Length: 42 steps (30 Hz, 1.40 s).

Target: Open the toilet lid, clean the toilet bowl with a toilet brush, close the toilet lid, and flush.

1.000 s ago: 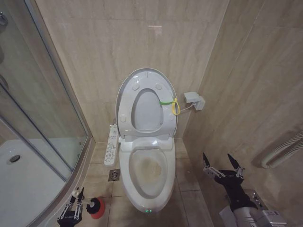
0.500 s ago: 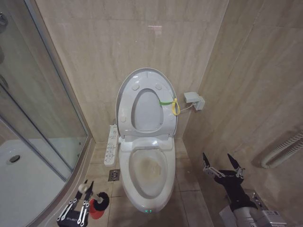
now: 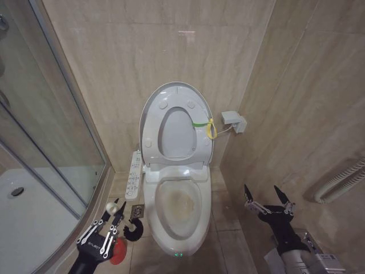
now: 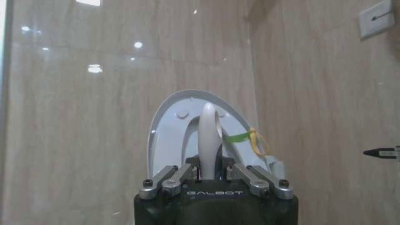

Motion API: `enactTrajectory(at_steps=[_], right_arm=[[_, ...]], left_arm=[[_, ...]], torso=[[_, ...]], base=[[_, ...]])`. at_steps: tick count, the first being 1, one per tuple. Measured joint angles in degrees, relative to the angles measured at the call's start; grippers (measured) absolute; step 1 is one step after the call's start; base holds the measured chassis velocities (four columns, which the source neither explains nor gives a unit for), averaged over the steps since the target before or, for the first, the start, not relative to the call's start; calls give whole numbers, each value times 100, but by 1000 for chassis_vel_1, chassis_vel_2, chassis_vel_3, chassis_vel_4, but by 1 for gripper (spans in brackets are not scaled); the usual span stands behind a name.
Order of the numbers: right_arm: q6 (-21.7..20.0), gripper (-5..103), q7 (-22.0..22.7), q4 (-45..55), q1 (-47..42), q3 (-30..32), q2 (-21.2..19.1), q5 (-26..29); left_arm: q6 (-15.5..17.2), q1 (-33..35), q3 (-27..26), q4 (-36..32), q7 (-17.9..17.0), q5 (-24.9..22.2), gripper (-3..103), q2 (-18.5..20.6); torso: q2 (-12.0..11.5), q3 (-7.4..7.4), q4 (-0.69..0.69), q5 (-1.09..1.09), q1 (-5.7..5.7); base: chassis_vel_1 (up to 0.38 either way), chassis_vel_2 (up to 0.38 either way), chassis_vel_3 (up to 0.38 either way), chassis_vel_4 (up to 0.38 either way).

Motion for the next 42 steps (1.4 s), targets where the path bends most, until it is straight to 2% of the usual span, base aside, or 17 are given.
enactTrajectory(at_steps=[5,10,13,14,17,18,20,25,35,42], right_arm=[[0,100,0,0,0,0,0,0],[0,100,0,0,0,0,0,0],[0,100,0,0,0,0,0,0],[0,100,0,0,0,0,0,0],[0,100,0,0,0,-1,0,0],[0,100,0,0,0,-1,0,0],[0,100,0,0,0,0,0,0],[0,100,0,0,0,0,0,0],[0,100,0,0,0,0,0,0],[0,100,0,0,0,0,0,0]], left_arm=[[124,-578,-58,174,173,-232,21,294],[236,-910,-71,399,191,-456,21,587],[293,-1257,-21,739,249,-730,21,923],[293,-1257,-21,739,249,-730,21,923],[328,-1669,94,1141,288,-985,21,1316],[328,-1669,94,1141,288,-985,21,1316],[330,-1978,175,1405,334,-1183,21,1632],[434,-2444,314,1547,355,-1449,21,2092],[471,-3281,865,1979,370,-1730,21,2441],[448,-3818,1544,2381,371,-1798,21,2568]], torso=[[0,0,0,0,0],[0,0,0,0,0],[0,0,1,0,0],[0,0,1,0,0],[0,0,0,-1,0],[0,0,0,-1,0],[0,1,0,-1,0],[0,1,1,0,0],[0,1,1,1,0],[0,0,1,0,0]], base=[[0,0,0,0],[0,0,0,0],[0,0,0,0],[0,0,0,0],[0,0,0,0],[0,0,0,0],[0,0,0,0],[0,0,0,0],[0,0,0,0],[0,0,0,0]])
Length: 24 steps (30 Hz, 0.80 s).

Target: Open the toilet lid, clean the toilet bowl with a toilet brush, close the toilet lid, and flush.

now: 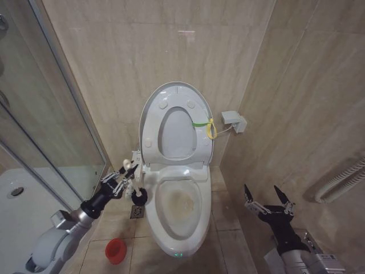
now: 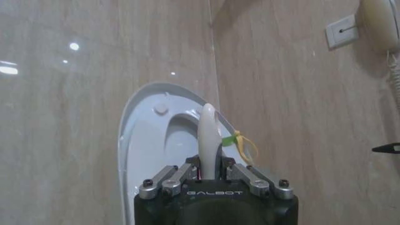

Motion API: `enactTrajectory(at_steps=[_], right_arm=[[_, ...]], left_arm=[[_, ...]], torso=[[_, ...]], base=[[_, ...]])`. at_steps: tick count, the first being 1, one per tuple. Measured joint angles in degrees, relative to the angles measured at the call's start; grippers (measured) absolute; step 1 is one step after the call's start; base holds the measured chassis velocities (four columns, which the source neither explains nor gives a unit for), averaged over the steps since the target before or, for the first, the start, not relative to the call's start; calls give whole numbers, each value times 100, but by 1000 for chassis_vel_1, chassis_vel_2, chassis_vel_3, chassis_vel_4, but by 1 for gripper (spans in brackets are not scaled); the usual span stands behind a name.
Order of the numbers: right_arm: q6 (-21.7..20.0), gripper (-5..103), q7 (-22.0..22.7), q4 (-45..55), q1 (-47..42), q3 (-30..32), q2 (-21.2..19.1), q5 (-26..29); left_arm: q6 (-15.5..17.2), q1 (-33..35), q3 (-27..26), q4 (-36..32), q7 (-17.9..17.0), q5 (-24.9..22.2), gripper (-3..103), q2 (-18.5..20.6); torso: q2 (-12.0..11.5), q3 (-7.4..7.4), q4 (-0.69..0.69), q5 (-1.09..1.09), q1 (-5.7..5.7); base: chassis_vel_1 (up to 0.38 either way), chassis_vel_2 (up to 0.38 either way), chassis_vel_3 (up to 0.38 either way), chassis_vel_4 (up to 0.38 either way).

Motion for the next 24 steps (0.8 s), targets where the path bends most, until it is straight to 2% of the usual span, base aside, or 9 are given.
enactTrajectory(at_steps=[9,16,22,23,24], right_arm=[[0,100,0,0,0,0,0,0],[0,100,0,0,0,0,0,0],[0,100,0,0,0,0,0,0],[0,100,-1,0,0,0,0,0],[0,100,0,0,0,0,0,0]], left_arm=[[-27,-520,468,291,66,-49,20,74],[-26,-1226,939,588,97,-177,20,91],[-23,-1939,1573,1017,97,-232,20,-44],[-30,-2274,1988,1340,92,-236,20,-207],[-38,-2377,2127,1467,89,-234,20,-289]], torso=[[0,0,0,1,-1],[0,0,0,1,-1],[1,0,-1,2,-1],[1,0,-1,1,-1],[1,0,-1,2,-1]], base=[[0,0,0,0],[0,0,0,0],[0,0,0,0],[0,0,0,0],[0,0,0,0]])
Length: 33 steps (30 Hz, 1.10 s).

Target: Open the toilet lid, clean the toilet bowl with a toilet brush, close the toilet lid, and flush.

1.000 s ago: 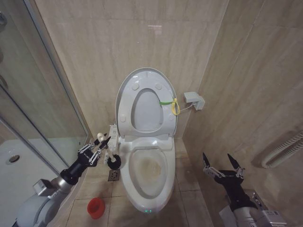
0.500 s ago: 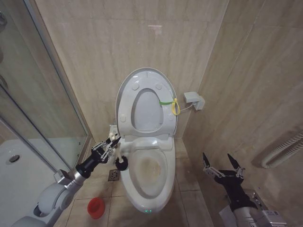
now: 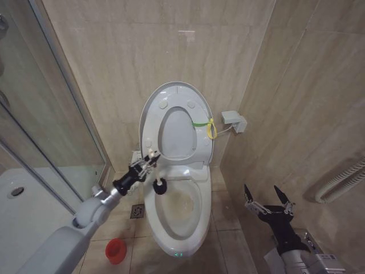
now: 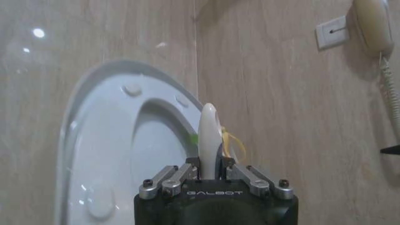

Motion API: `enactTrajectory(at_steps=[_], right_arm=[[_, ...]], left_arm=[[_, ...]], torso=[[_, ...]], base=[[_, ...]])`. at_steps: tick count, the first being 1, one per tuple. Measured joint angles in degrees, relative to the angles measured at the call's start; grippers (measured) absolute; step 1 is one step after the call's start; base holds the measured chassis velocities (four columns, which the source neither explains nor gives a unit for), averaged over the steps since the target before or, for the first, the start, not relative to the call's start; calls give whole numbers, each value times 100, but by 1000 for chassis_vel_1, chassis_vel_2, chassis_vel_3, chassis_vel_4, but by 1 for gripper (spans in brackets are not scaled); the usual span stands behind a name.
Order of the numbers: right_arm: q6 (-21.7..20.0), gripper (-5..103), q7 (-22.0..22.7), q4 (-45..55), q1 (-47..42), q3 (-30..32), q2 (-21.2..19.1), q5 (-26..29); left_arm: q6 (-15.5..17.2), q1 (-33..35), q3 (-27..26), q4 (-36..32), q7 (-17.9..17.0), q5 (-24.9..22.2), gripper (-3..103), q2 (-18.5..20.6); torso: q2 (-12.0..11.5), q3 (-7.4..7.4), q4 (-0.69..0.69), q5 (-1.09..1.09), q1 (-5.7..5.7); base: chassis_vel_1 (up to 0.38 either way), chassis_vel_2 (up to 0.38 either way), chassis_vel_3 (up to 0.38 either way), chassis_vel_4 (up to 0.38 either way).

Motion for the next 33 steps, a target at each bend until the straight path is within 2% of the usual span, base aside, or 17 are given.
enactTrajectory(at_steps=[7,18,23,29,32,33], right_arm=[[0,100,0,0,0,0,0,0],[0,100,0,0,0,0,-1,0],[0,100,0,0,0,0,0,0],[0,100,0,0,0,0,0,0],[0,100,0,0,0,0,0,0],[0,100,0,0,0,0,0,0]], left_arm=[[-52,-271,334,468,-8,114,20,-432],[-277,-752,548,1720,-66,535,20,-1428],[-368,-885,656,2199,-81,722,20,-1726],[-489,-878,740,2680,-36,918,20,-1809],[-663,-937,744,3227,129,1057,20,-1864],[-663,-937,744,3227,129,1057,20,-1864]], torso=[[0,0,1,-1,0],[0,0,0,0,0],[0,0,0,0,0],[0,-1,0,0,0],[0,-1,2,-1,0],[0,-1,2,-1,0]], base=[[0,0,0,0],[0,0,0,0],[0,0,0,0],[0,0,0,0],[0,0,0,0],[0,0,0,0]])
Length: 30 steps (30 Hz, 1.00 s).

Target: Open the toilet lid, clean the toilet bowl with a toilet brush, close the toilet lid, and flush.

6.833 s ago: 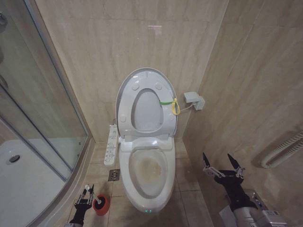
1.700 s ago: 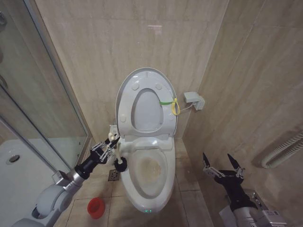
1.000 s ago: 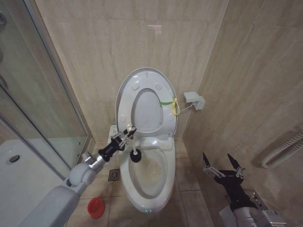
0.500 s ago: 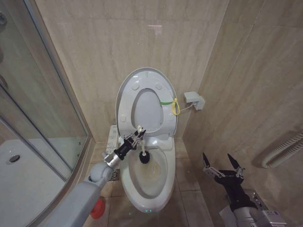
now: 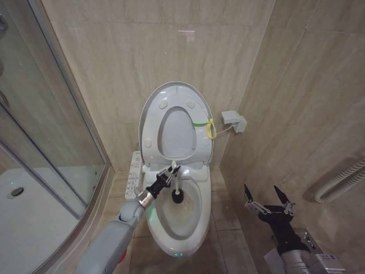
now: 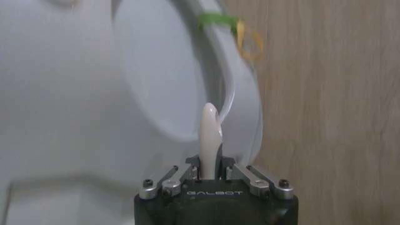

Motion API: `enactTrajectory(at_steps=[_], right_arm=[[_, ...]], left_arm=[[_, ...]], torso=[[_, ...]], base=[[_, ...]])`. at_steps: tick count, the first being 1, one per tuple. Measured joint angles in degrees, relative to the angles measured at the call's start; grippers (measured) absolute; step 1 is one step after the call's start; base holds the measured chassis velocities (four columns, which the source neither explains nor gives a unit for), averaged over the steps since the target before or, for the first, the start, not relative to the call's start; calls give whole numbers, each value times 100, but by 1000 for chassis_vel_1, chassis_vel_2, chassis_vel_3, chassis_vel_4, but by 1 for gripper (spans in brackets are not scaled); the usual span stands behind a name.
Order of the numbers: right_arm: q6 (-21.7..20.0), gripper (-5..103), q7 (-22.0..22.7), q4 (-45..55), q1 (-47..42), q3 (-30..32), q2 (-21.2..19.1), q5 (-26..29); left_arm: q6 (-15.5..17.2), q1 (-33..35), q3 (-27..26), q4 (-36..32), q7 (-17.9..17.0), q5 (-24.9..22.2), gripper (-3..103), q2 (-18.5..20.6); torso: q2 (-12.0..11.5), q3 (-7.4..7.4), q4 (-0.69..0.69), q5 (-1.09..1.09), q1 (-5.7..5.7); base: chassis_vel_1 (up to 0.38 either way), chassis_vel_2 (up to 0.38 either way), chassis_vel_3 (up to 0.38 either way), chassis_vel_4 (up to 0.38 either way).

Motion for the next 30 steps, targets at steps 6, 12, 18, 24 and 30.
enactTrajectory(at_steps=[6,12,18,24,30], right_arm=[[0,100,0,0,0,0,0,0],[0,100,0,0,0,0,0,0],[0,100,0,0,0,0,0,0],[0,100,0,0,0,0,0,0],[0,100,0,0,0,0,0,0]], left_arm=[[-203,-194,11,883,171,185,20,-240],[-228,-259,123,1246,172,365,20,-442],[-189,-201,276,983,49,417,20,-575],[-83,-410,401,610,-55,305,20,-695],[-152,-639,407,879,-32,285,20,-1110]], torso=[[0,0,-3,0,0],[0,0,-2,1,0],[0,0,1,1,0],[0,0,-4,0,0],[0,0,-3,0,0]], base=[[0,0,0,0],[0,0,0,0],[0,0,0,0],[0,0,0,0],[0,0,0,0]])
